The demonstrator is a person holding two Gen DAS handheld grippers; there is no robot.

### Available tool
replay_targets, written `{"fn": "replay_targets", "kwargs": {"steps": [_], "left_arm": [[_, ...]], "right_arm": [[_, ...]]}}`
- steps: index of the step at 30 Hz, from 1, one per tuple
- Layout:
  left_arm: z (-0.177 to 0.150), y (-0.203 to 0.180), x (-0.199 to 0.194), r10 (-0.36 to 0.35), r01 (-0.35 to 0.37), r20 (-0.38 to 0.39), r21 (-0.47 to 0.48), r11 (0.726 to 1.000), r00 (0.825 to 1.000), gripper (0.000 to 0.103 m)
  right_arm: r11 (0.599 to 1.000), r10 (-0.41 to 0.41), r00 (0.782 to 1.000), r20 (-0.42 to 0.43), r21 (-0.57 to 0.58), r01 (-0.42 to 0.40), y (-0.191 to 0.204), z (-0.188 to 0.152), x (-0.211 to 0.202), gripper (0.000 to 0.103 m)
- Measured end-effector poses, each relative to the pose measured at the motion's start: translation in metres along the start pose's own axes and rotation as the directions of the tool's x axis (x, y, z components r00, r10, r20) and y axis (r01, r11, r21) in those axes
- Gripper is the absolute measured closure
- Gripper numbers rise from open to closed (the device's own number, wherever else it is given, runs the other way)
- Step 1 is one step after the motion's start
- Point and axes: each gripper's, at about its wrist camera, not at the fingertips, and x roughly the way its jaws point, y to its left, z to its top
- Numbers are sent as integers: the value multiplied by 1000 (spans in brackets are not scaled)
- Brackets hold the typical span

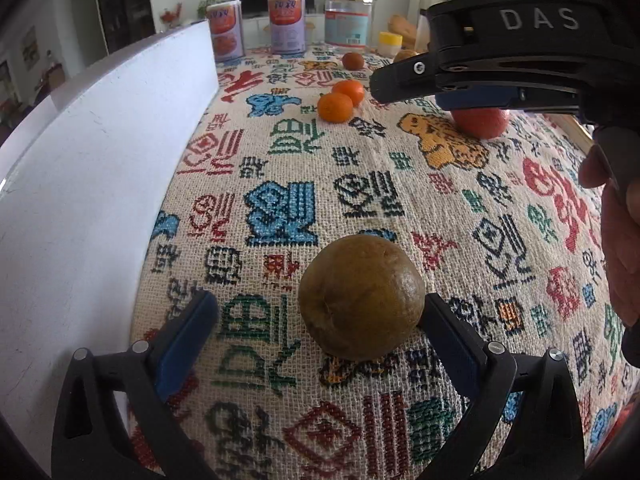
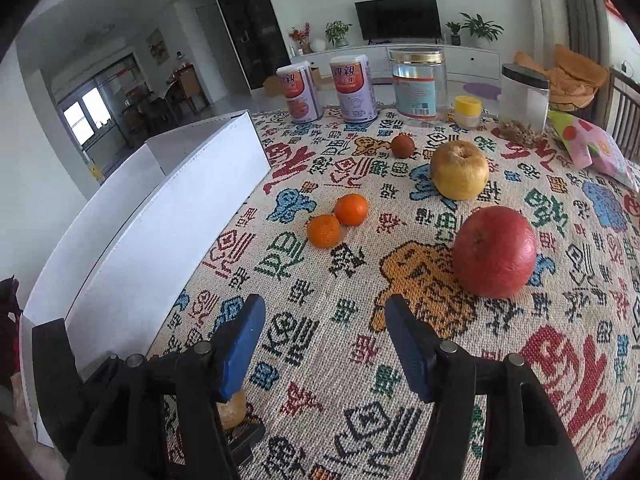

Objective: Organize fruits
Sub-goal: 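Hold the brown fruit in the left tool while the right tool grasps a tangerine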

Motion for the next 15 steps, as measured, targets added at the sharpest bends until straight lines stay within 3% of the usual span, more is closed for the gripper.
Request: {"fn": "replay_targets", "kwargs": {"steps": [4,10,11,13,15], "left_arm": [[0,0,0,0,0,0,0,1000,1000,2],[0,0,0,0,0,0,0,1000,1000,2],[0,0,0,0,0,0,0,1000,1000,2],[0,0,0,0,0,0,0,1000,1000,2],[0,0,0,0,0,0,0,1000,1000,2]], "right_arm": [[997,39,993,-110,-57,-46,8,28,56,51],[1000,-3,989,-147,-32,-1,7,45,101,54],[1000,-13,989,-148,-28,9,7,47,105,58],[998,-50,987,-154,-29,46,3,48,110,76],[999,-38,988,-151,0,38,-2,46,105,76]]}}
